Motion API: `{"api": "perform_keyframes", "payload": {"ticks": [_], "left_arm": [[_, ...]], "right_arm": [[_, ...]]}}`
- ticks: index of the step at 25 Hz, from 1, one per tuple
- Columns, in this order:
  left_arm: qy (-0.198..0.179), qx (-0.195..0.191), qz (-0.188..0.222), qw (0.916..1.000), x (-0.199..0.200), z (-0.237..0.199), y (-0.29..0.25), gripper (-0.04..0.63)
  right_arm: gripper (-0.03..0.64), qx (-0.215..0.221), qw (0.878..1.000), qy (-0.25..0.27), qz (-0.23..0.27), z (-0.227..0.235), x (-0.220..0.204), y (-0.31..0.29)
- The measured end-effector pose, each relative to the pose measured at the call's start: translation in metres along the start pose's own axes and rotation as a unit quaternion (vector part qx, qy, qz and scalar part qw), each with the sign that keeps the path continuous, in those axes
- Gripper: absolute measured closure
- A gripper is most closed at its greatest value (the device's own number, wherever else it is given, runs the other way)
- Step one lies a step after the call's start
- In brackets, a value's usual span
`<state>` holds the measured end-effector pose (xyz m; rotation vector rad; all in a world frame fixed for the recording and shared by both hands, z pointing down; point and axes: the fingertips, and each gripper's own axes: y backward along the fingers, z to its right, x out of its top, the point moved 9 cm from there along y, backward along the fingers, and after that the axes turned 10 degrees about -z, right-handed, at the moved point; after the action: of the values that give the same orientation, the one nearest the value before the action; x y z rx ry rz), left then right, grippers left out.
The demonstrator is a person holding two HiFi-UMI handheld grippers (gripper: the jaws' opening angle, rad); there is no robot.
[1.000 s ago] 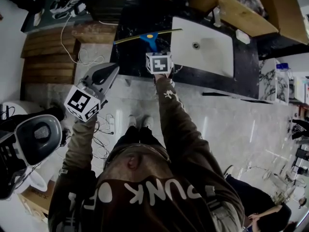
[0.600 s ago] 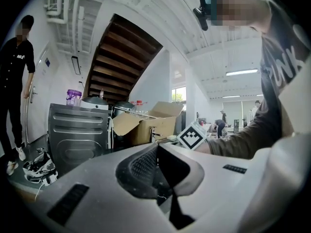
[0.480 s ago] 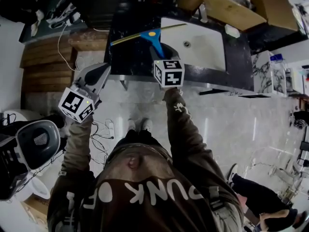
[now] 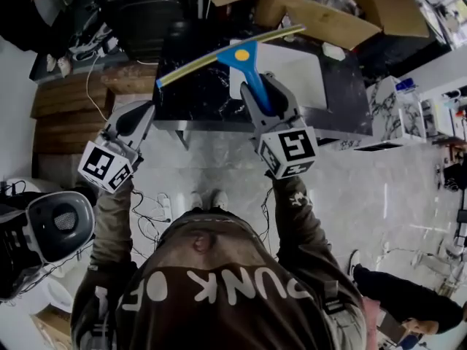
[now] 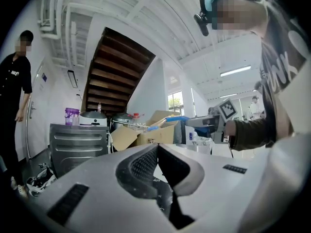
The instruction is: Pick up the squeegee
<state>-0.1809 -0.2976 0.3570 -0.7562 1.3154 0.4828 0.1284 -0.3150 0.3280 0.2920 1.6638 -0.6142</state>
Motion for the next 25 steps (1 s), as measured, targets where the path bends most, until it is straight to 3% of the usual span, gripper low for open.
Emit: {"api": "perform_keyframes", "payload": {"ticks": [8, 25], "left_arm": [[-0.02, -0.007, 0.017, 0.9996, 0.026, 0.015, 0.011, 0.592], [-0.023, -0.016, 0.012, 0.9995, 0.027, 0.019, 0.005, 0.592]], "right_arm": [[0.465, 0.038, 0.998, 0.009, 0.048, -0.016, 0.009, 0.044], [0.465, 0.061, 0.997, 0.015, 0.042, -0.024, -0.008, 0.037]]}}
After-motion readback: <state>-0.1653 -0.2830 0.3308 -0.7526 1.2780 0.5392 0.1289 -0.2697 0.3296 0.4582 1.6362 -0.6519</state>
